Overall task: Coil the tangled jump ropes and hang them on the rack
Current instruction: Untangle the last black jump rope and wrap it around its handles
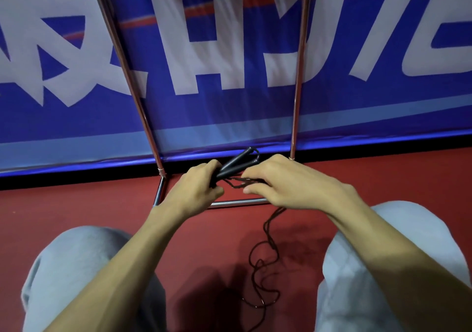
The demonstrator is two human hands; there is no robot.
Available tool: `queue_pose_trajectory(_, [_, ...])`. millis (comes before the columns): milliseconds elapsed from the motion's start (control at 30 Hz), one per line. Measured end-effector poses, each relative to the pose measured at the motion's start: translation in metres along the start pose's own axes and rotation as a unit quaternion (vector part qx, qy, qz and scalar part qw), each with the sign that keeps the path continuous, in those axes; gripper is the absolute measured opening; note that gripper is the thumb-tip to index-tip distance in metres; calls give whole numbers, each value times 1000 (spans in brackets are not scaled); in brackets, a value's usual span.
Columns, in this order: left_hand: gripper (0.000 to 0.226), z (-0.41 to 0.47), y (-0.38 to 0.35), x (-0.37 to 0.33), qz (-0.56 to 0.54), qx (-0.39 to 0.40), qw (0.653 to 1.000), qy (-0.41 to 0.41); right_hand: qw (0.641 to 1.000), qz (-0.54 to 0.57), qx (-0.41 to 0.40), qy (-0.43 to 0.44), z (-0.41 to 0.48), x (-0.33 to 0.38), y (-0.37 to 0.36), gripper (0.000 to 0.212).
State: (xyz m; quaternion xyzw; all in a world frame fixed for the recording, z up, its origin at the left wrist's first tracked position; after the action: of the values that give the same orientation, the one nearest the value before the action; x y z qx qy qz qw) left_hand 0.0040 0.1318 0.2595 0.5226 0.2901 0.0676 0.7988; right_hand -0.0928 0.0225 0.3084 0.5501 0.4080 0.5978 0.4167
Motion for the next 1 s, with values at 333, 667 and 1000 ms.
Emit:
queue_pose_trajectory(333, [47, -1, -23, -40, 18, 66, 990, -120, 950, 91, -244, -171, 3, -40, 32, 27])
queue_pose_trajectory(667, [17, -14, 4, -72, -247, 36, 953, -170, 877, 371, -103, -287, 21, -86, 14, 19])
queue_pose_trajectory(1000, [41, -7, 31, -44, -475, -139, 868, -47, 874, 430, -7, -226, 28, -41, -3, 42])
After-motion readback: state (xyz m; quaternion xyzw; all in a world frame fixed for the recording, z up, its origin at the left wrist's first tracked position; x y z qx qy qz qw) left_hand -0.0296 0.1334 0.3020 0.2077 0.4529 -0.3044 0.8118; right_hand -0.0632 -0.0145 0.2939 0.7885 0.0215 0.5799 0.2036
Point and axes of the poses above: each hand's wrist, its own z-axis towards the middle knuckle, its own y-axis out of the back of the hand, x = y × z, the point moved 7 cm from there along z, towards the middle knuckle, and after that the axes turned 15 degrees about -y, right-handed, at the moved point
